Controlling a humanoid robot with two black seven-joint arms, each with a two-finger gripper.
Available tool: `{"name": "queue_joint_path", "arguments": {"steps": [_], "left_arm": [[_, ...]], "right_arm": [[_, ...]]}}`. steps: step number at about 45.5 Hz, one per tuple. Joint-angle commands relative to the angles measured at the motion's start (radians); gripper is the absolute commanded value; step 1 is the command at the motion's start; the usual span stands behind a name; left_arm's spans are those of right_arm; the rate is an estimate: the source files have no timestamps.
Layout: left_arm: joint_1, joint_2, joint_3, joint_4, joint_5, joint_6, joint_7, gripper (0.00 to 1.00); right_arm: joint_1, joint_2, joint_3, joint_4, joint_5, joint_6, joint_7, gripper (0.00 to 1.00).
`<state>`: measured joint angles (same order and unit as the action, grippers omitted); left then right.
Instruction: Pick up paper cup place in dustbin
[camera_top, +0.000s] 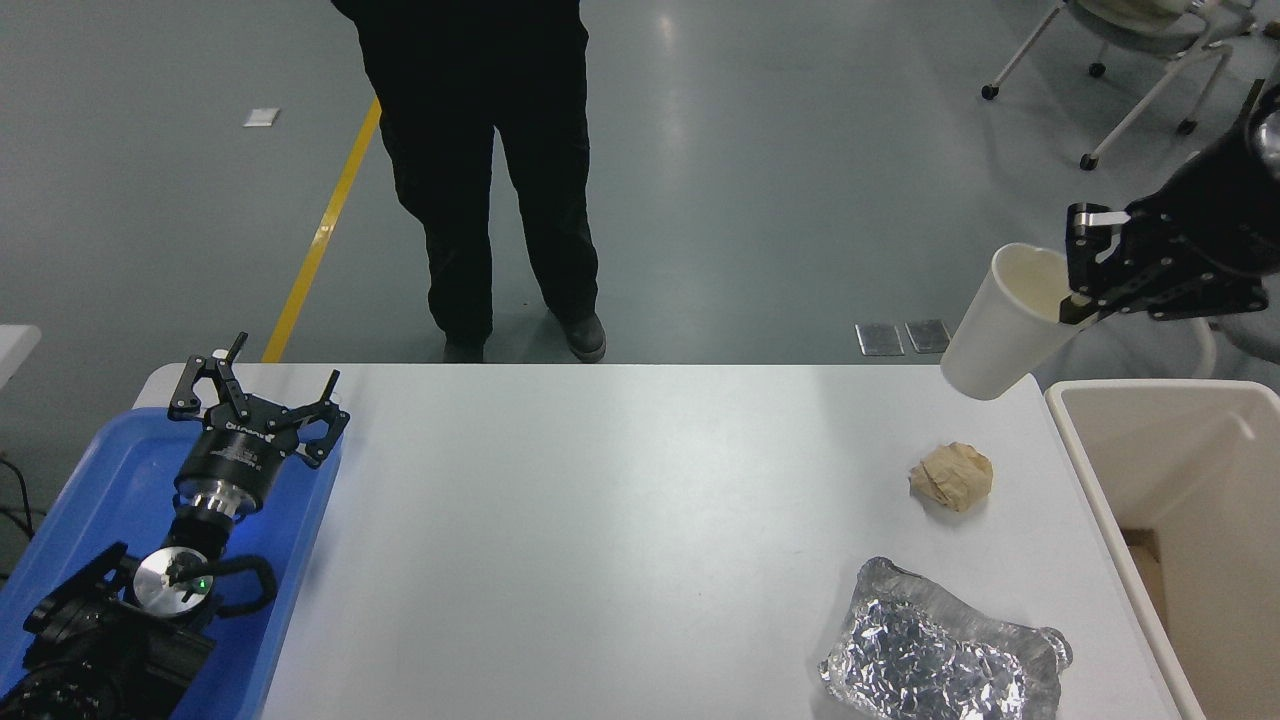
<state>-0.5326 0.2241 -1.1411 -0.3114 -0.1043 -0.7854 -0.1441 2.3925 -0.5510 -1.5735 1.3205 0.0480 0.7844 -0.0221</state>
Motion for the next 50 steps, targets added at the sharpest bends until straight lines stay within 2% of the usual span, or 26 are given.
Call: {"name": "queue_joint_path", "arguments": {"steps": [1,11,17,29,35,42,50], "left_arm": [[0.0,0.0,0.0,0.0,0.0,0.0,0.0,0.99],[0.0,0.0,-0.002,0.0,0.0,0.0,0.0,0.99],[0.0,0.0,-0.002,0.0,0.0,0.0,0.0,0.99],[0.0,0.0,-0.002,0.0,0.0,0.0,0.0,0.99],[0.0,0.001,-0.002,0.0,0.0,0.0,0.0,0.99],[0.0,0.0,-0.002,0.0,0.0,0.0,0.0,0.99],[0.0,0.0,-0.002,0.0,0.0,0.0,0.0,0.99]], "right_arm": [[-0.076,-0.11,-0.125,-0.06,-0.051,0.001,-0.001,0.0],[-0.098,-0.208,-0.178,-0.069,-0.063,-0.039,-0.001,0.0],[-0.15,-0.276,-0.168,-0.098,-0.091,-0.128,-0.001,0.0],[-0.498,-0.362,-0.001,-0.113,-0.086,-0.602,-0.001,0.0],[-0.831,-0.359,0.25,-0.21,-0.073,-0.761,-0.001,0.0],[-1.133,-0.323,0.45,-0.368,-0.074,-0.795,-0.001,0.0],[-1.372,-0.216,0.601,-0.601,-0.073,-0.801,-0.001,0.0]]}}
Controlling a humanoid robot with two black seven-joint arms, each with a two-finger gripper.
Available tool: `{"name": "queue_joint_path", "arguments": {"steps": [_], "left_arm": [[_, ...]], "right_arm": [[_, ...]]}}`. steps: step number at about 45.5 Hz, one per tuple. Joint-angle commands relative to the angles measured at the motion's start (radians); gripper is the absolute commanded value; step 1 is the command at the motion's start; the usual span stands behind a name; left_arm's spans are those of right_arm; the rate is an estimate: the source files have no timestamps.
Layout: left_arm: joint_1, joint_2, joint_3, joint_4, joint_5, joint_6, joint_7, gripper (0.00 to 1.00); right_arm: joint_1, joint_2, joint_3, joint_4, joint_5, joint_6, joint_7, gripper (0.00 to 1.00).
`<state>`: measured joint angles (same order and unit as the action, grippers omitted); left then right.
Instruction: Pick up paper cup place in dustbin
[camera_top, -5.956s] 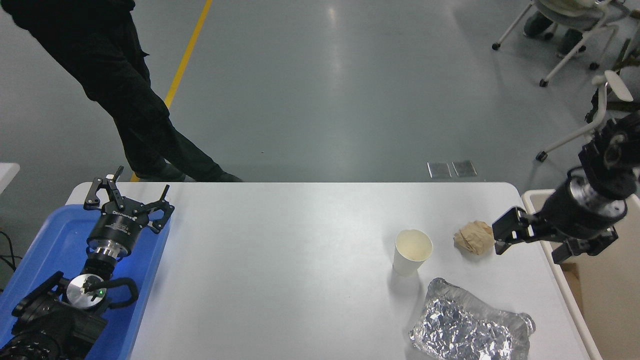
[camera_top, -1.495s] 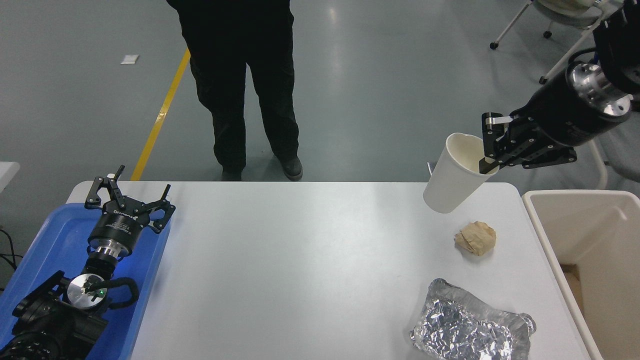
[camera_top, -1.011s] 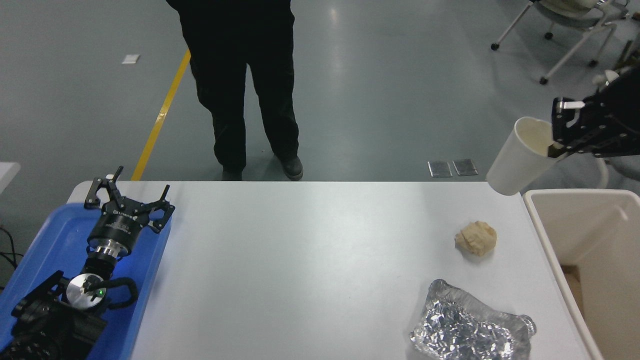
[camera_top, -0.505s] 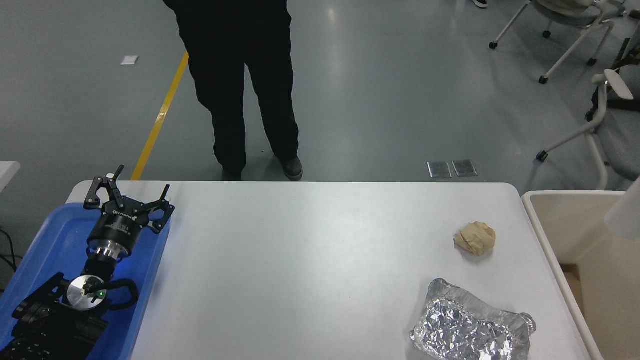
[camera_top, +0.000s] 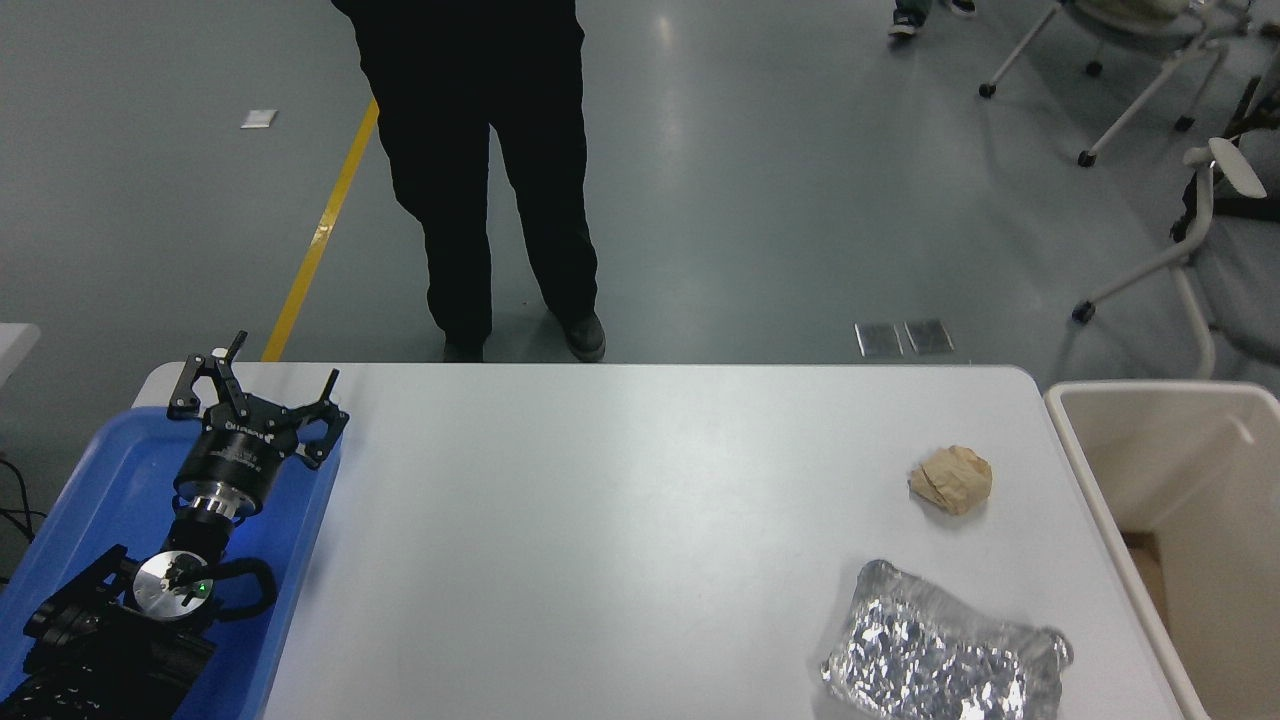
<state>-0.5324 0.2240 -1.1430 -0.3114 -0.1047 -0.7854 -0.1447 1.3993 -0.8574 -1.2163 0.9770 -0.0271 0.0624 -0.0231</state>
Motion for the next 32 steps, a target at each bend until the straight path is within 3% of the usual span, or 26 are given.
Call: {"name": "queue_joint_path", "arguments": {"steps": [1,20,32], "left_arm": [[0.0,0.0,0.0,0.0,0.0,0.0,0.001,0.99],[0.0,0.0,0.0,0.0,0.0,0.0,0.001,0.99],[-0.001,0.0,0.0,0.0,0.0,0.0,0.001,0.99]], "right_arm": [[-0.402,0.104,0.26,-0.289,0.003,-0.079,0.0,0.0],[-0.805,0.365,0.511,-0.889,-0.008,-0.113,0.0,0.0],[-0.836,0.386,0.511,-0.934,-0.007,-0.142,0.0,0.0]]}}
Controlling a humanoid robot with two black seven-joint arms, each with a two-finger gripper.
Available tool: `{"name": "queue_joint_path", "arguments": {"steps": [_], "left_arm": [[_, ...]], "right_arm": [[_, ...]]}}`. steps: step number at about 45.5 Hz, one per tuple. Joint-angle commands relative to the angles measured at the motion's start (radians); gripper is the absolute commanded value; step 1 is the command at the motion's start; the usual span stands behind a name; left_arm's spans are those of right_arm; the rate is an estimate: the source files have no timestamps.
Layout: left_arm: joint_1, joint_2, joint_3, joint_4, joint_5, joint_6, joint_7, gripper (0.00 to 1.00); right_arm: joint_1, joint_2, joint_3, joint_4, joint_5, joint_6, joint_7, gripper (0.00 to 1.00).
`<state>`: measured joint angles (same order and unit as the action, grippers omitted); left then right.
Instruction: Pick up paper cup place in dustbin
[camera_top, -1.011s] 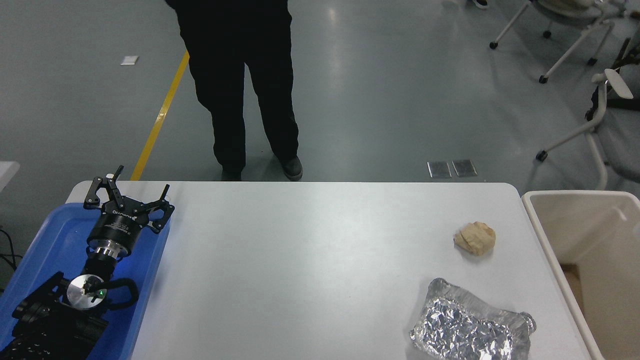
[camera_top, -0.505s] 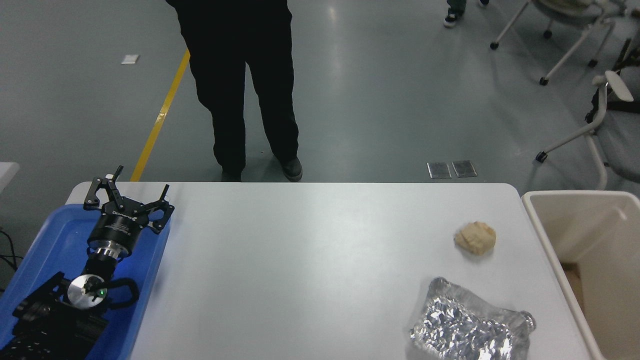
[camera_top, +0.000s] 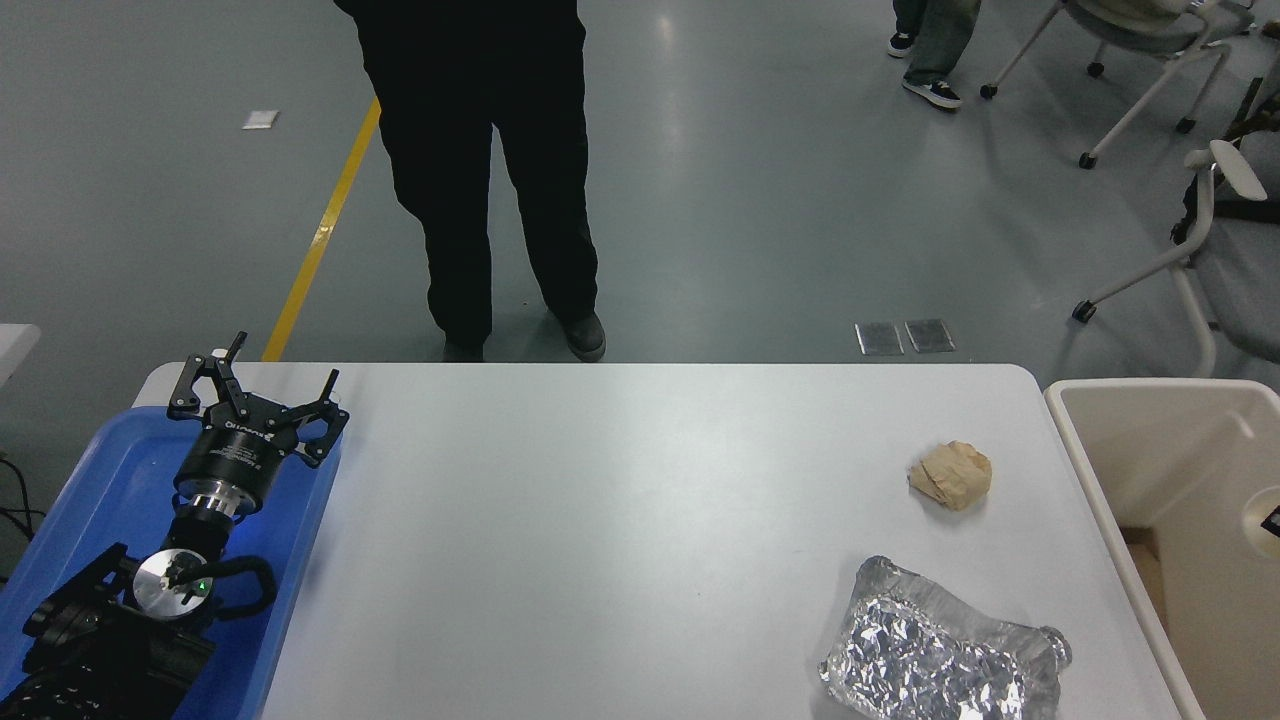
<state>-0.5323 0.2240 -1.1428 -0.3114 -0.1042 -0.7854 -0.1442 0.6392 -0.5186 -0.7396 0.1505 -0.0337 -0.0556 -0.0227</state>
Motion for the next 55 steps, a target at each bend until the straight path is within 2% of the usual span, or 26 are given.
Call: {"name": "queue_joint_path", "arguments": {"steps": [1,12,17,19,20,33,41,55], "left_arm": [[-0.002,0.0,0.0,0.0,0.0,0.0,0.0,0.99],[0.0,0.0,0.0,0.0,0.0,0.0,0.0,0.99],[-0.002,0.0,0.0,0.0,0.0,0.0,0.0,0.99],[0.0,0.0,0.0,0.0,0.0,0.0,0.0,0.99],[-0.002,0.0,0.0,0.0,0.0,0.0,0.0,0.99],[-0.002,0.0,0.0,0.0,0.0,0.0,0.0,0.99],[-0.002,0.0,0.0,0.0,0.0,0.0,0.0,0.99],[-0.002,0.0,0.0,0.0,0.0,0.0,0.0,0.99]], "right_arm": [[-0.076,0.048,0.034,-0.108,0.0,-0.026,0.0,0.0],[-0.076,0.057,0.034,-0.109,0.0,-0.047,0.0,0.01],[-0.07,0.057,0.034,-0.109,0.003,-0.154,0.001,0.67],[-0.072,0.058,0.035,-0.103,0.006,-0.205,0.001,0.81],[-0.073,0.058,0.035,-0.098,0.006,-0.22,0.001,0.83],[-0.075,0.058,0.035,-0.083,0.008,-0.243,0.003,0.85],[-0.047,0.04,0.035,0.023,0.006,-0.247,0.003,0.85],[0.18,-0.199,0.025,0.527,-0.008,-0.245,0.003,0.85]]}}
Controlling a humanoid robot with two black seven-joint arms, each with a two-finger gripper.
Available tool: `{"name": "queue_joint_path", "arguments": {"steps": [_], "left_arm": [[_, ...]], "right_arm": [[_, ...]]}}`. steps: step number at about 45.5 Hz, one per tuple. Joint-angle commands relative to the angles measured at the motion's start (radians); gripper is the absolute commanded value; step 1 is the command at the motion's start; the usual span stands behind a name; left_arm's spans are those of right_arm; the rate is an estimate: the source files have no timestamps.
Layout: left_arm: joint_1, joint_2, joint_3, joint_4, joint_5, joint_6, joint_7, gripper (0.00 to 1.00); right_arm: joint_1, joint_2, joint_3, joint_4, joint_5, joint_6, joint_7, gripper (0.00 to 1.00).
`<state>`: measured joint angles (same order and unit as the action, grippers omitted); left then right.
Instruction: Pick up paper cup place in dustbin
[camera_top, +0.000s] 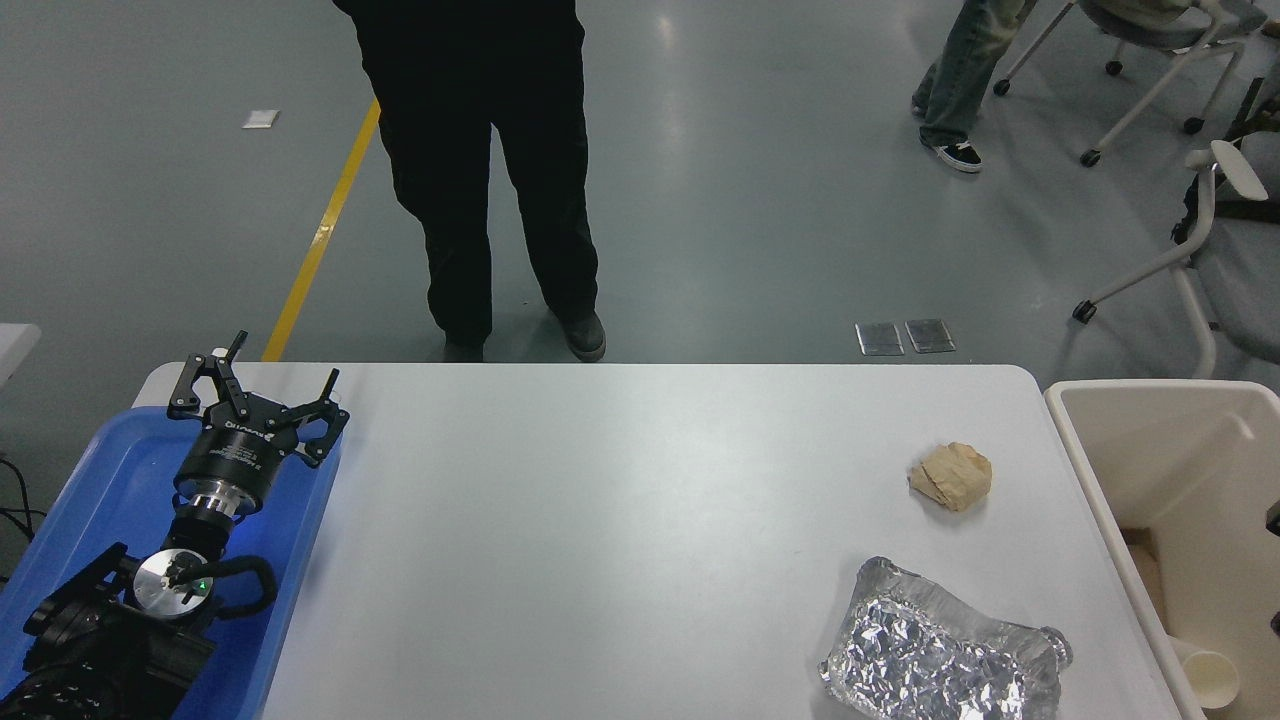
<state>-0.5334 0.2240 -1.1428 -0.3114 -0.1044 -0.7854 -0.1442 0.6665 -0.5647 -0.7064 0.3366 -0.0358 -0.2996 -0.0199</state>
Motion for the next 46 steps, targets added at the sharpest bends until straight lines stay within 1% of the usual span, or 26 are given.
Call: {"name": "queue_joint_path", "arguments": {"steps": [1,3,7,11,18,23,26,30,34,37,40,46], "left_arm": [[0.0,0.0,0.0,0.0,0.0,0.0,0.0,0.99],[0.0,0.0,0.0,0.0,0.0,0.0,0.0,0.99],[0.0,0.0,0.0,0.0,0.0,0.0,0.0,0.99],[0.0,0.0,0.002,0.0,0.0,0.0,0.0,0.99],[-0.002,0.0,0.002,0.0,0.0,0.0,0.0,0.99],[0.0,0.0,0.002,0.0,0.0,0.0,0.0,0.99],[0.0,0.0,0.002,0.0,0.0,0.0,0.0,0.99],[0.0,0.0,0.002,0.0,0.0,0.0,0.0,0.99],[0.0,0.001,0.002,0.0,0.0,0.0,0.0,0.99],[0.0,0.0,0.002,0.0,0.0,0.0,0.0,0.99],[0.001,0.0,0.002,0.0,0.0,0.0,0.0,0.99],[0.001,0.0,0.002,0.0,0.0,0.0,0.0,0.99]], "right_arm": [[0.171,-0.171,-0.011,0.379,-0.006,0.0,0.0,0.85],[0.211,-0.208,-0.022,0.453,-0.006,0.002,0.0,0.87],[0.323,-0.279,-0.073,0.606,-0.004,0.008,0.0,0.99],[0.451,-0.329,-0.172,0.764,-0.004,0.019,0.0,1.0],[0.724,-0.349,-0.407,0.984,-0.004,0.023,0.0,1.0],[0.931,-0.337,-0.58,1.134,-0.004,0.039,0.001,1.0],[1.057,-0.302,-0.686,1.209,-0.006,0.083,0.003,1.0],[1.188,-0.203,-0.783,1.248,-0.004,0.222,0.003,1.0],[1.283,-0.123,-0.803,1.245,-0.001,0.446,0.002,1.0],[1.36,-0.112,-0.797,1.243,0.011,0.638,0.003,1.0],[1.432,-0.104,-0.782,1.245,0.014,0.779,0.003,1.0],[1.565,-0.058,-0.737,1.246,0.014,0.968,0.003,1.0]]}}
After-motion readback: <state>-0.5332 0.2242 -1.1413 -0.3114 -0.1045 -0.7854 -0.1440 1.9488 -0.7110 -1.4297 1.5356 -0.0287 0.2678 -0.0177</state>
